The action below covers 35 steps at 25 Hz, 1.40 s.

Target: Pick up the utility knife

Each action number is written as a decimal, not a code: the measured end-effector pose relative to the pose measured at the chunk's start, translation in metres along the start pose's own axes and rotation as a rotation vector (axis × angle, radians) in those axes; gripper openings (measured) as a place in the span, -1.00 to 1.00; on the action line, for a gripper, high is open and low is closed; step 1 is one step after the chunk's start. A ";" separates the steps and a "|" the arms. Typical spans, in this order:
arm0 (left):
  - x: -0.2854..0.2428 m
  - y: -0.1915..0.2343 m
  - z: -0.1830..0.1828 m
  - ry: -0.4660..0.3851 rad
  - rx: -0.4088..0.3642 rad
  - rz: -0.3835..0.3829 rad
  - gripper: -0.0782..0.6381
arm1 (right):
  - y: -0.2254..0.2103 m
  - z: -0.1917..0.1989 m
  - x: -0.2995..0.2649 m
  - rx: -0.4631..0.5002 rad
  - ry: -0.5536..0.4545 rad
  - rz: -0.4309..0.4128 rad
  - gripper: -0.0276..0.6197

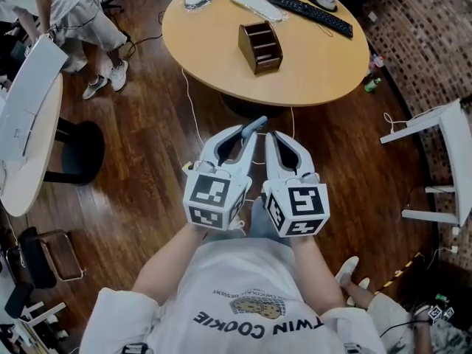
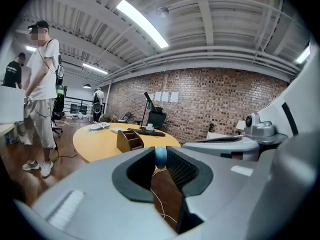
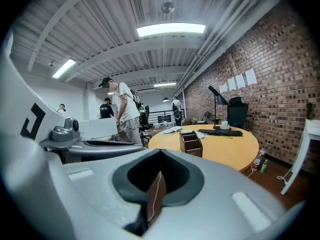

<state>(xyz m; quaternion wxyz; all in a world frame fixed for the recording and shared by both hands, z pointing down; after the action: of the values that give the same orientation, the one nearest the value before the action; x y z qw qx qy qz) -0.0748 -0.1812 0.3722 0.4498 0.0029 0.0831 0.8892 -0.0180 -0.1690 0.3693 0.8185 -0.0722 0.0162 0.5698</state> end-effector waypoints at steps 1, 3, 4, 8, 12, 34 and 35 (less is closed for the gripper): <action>0.006 -0.004 0.001 0.001 0.003 -0.003 -0.58 | 0.002 0.001 0.006 -0.002 -0.001 0.003 -0.92; 0.015 -0.012 0.002 0.001 0.004 -0.004 -0.58 | 0.006 0.004 0.018 -0.004 0.001 0.006 -0.92; 0.019 -0.016 0.002 0.001 0.002 -0.003 -0.58 | 0.007 0.004 0.023 -0.004 0.002 0.007 -0.92; 0.032 -0.037 0.007 0.008 -0.003 0.003 -0.58 | 0.011 0.006 0.044 0.000 -0.006 0.001 -0.92; 0.040 -0.062 0.011 0.008 -0.022 0.006 -0.58 | 0.005 0.008 0.066 -0.003 -0.014 0.004 -0.92; 0.131 -0.212 0.032 0.010 -0.065 -0.028 -0.58 | 0.004 0.020 0.242 0.006 -0.033 -0.048 -0.92; 0.134 -0.215 0.032 0.011 -0.067 -0.031 -0.58 | 0.004 0.020 0.247 0.004 -0.037 -0.050 -0.92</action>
<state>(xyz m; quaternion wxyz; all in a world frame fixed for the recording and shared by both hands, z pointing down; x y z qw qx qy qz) 0.0197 0.0560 0.3624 0.4628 -0.0186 0.0556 0.8845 0.0632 0.0650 0.3618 0.8328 -0.0605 0.0004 0.5503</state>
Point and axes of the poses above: the fingertips, and each gripper's own axes: x backward along the fingers, y to its left, z out of its underside, the point moved 1 cm from there along x, backward along the fingers, and after that the axes turned 10 degrees about -y, right-handed, at the moved point
